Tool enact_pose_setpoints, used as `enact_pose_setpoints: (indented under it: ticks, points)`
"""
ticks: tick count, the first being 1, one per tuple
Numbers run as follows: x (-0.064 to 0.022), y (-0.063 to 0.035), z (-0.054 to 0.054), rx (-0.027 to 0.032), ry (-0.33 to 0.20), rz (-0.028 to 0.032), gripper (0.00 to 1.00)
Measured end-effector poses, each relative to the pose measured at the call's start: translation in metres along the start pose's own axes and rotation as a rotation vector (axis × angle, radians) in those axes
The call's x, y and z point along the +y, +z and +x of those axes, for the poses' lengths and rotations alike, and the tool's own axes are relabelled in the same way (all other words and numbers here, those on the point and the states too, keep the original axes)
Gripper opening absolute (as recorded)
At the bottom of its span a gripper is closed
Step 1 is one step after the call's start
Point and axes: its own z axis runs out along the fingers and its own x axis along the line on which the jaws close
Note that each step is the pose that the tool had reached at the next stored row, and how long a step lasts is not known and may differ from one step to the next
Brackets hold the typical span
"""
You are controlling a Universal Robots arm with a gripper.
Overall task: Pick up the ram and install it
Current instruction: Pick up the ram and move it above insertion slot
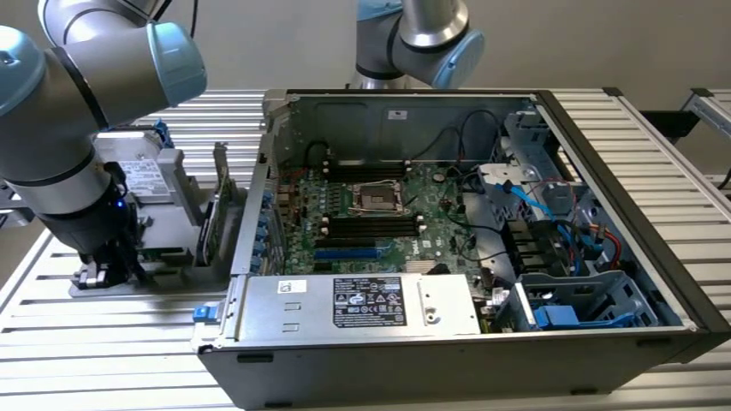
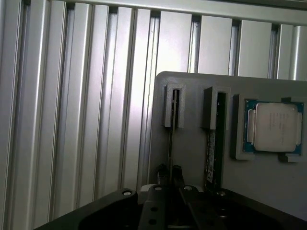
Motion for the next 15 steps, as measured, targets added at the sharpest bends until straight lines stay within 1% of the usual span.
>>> enact_pose_setpoints:
  ticks: [7, 15]
  points:
    - [0.0000, -0.0007, 0.000, 0.0001, 0.000, -0.0001, 0.14]
    - [0.0009, -0.0131, -0.001, -0.0001, 0.000, 0.0001, 0.14]
